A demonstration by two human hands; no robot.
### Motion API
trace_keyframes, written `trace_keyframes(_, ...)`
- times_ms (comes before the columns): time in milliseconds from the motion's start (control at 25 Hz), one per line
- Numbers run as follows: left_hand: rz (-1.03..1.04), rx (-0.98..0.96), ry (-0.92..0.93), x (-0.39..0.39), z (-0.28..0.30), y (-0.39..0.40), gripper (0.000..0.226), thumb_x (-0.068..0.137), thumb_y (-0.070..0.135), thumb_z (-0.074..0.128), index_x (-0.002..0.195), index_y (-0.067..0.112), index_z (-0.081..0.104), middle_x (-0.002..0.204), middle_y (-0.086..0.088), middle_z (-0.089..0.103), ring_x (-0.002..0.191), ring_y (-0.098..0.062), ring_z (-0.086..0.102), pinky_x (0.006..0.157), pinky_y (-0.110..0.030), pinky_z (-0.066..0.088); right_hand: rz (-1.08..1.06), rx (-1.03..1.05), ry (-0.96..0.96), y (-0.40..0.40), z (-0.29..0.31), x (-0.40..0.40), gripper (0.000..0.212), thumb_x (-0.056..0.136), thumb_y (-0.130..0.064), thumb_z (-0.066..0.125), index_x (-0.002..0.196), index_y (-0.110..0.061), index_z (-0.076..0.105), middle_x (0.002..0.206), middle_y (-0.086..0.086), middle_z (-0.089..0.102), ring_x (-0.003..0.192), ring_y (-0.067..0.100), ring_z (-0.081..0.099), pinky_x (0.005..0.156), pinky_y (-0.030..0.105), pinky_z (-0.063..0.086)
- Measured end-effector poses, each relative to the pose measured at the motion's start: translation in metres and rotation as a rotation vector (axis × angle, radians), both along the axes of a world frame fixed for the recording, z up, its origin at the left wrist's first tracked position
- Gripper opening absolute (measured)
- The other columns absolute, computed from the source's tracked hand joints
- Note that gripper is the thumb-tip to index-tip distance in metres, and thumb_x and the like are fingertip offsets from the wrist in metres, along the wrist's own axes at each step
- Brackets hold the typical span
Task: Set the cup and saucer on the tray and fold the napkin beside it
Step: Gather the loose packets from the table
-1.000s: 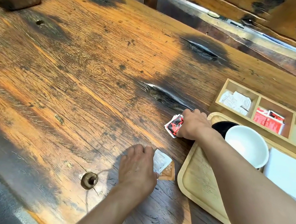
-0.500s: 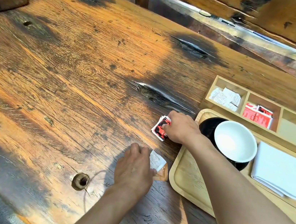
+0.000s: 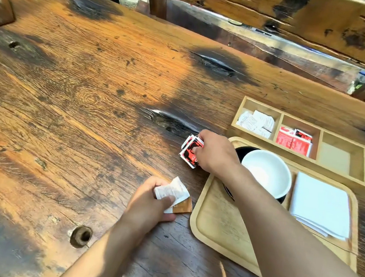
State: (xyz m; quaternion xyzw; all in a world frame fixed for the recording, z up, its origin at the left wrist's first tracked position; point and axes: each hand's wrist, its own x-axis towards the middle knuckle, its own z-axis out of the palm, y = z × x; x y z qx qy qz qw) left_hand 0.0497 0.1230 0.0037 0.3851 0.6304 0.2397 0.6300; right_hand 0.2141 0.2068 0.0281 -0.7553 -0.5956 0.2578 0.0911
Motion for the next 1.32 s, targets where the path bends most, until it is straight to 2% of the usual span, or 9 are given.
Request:
trace_keyframes(120, 0.15, 0.037, -0.088, 0.009, 0.01, 0.018, 0.023, 0.088, -0.007, 0.054, 0.096, 0.014, 0.059, 0.097, -0.009, 0.068, 0.077, -0.013, 0.069, 0.058, -0.024, 0.059, -0.049, 0.078, 0.028, 0.003, 0.017, 0.017, 0.013, 0.09, -0.026, 0.054, 0.1, -0.018, 0.057, 0.103, 0.01, 0.067, 0.099, 0.034, 0.059, 0.069, 0.03, 0.036)
trace_keyframes(280, 0.229, 0.032, -0.156, 0.037, 0.026, 0.048, 0.037, 0.086, -0.016, 0.041, 0.095, 0.015, 0.061, 0.101, -0.01, 0.069, 0.089, -0.02, 0.07, 0.061, -0.026, 0.06, -0.197, 0.132, 0.127, 0.003, 0.037, 0.056, 0.007, 0.088, -0.027, 0.059, 0.086, -0.024, 0.053, 0.089, 0.002, 0.06, 0.087, 0.027, 0.055, 0.067, 0.028, 0.034)
trace_keyframes(400, 0.231, 0.039, -0.156, 0.067, 0.035, 0.072, 0.04, 0.085, -0.017, 0.042, 0.106, 0.012, 0.06, 0.108, -0.013, 0.063, 0.098, -0.026, 0.065, 0.057, -0.025, 0.061, -0.381, 0.184, 0.313, -0.001, 0.041, 0.106, 0.003, 0.087, -0.024, 0.061, 0.089, -0.023, 0.061, 0.091, 0.001, 0.067, 0.087, 0.025, 0.062, 0.065, 0.031, 0.044)
trace_keyframes(520, 0.248, 0.11, -0.101, 0.107, 0.038, 0.095, 0.039, 0.084, -0.012, 0.053, 0.113, 0.014, 0.053, 0.103, -0.007, 0.06, 0.088, -0.019, 0.065, 0.05, -0.019, 0.056, -0.632, 0.222, 0.492, -0.009, 0.036, 0.16, 0.006, 0.083, -0.017, 0.061, 0.085, -0.018, 0.066, 0.097, 0.009, 0.072, 0.091, 0.03, 0.067, 0.083, 0.043, 0.055)
trace_keyframes(680, 0.275, 0.166, -0.05, 0.158, 0.036, 0.12, 0.034, 0.083, -0.01, 0.057, 0.104, 0.015, 0.047, 0.095, -0.004, 0.057, 0.078, -0.018, 0.065, 0.043, -0.016, 0.052, -0.826, 0.209, 0.645, -0.022, 0.023, 0.21, 0.016, 0.075, -0.009, 0.048, 0.074, -0.015, 0.063, 0.086, 0.01, 0.07, 0.079, 0.03, 0.066, 0.081, 0.047, 0.054)
trace_keyframes(800, 0.233, 0.192, -0.001, 0.193, 0.032, 0.137, 0.035, 0.082, -0.012, 0.052, 0.106, 0.013, 0.047, 0.107, -0.009, 0.055, 0.079, -0.019, 0.063, 0.045, -0.019, 0.056, -0.867, 0.204, 0.583, -0.026, 0.011, 0.234, 0.016, 0.078, -0.009, 0.053, 0.08, -0.019, 0.065, 0.088, 0.008, 0.072, 0.082, 0.027, 0.067, 0.08, 0.042, 0.055)
trace_keyframes(920, 0.191, 0.225, 0.081, 0.22, 0.03, 0.151, 0.036, 0.082, -0.012, 0.051, 0.105, 0.015, 0.049, 0.114, -0.01, 0.055, 0.073, -0.021, 0.065, 0.049, -0.025, 0.059, -0.823, 0.189, 0.358, -0.021, 0.006, 0.243, 0.021, 0.079, -0.014, 0.061, 0.095, -0.027, 0.066, 0.097, 0.003, 0.073, 0.092, 0.027, 0.067, 0.076, 0.033, 0.053)
trace_keyframes(1080, 0.074, 0.267, 0.206, 0.238, 0.025, 0.16, 0.035, 0.083, -0.008, 0.052, 0.104, 0.02, 0.056, 0.103, -0.009, 0.063, 0.069, -0.028, 0.072, 0.077, -0.046, 0.06, -0.74, 0.132, 0.166, -0.012, 0.0, 0.235, 0.015, 0.081, -0.02, 0.062, 0.086, -0.035, 0.062, 0.098, -0.001, 0.072, 0.091, 0.026, 0.063, 0.066, 0.026, 0.037)
trace_keyframes(1320, -0.19, 0.403, 0.31, 0.236, 0.026, 0.157, 0.039, 0.09, 0.015, 0.051, 0.127, 0.024, 0.058, 0.127, -0.003, 0.061, 0.101, -0.025, 0.065, 0.096, -0.045, 0.051, -0.663, 0.272, 0.024, -0.016, -0.016, 0.228, 0.037, 0.091, -0.026, 0.051, 0.127, -0.026, 0.055, 0.125, 0.003, 0.06, 0.119, 0.028, 0.049, 0.09, 0.034, 0.041)
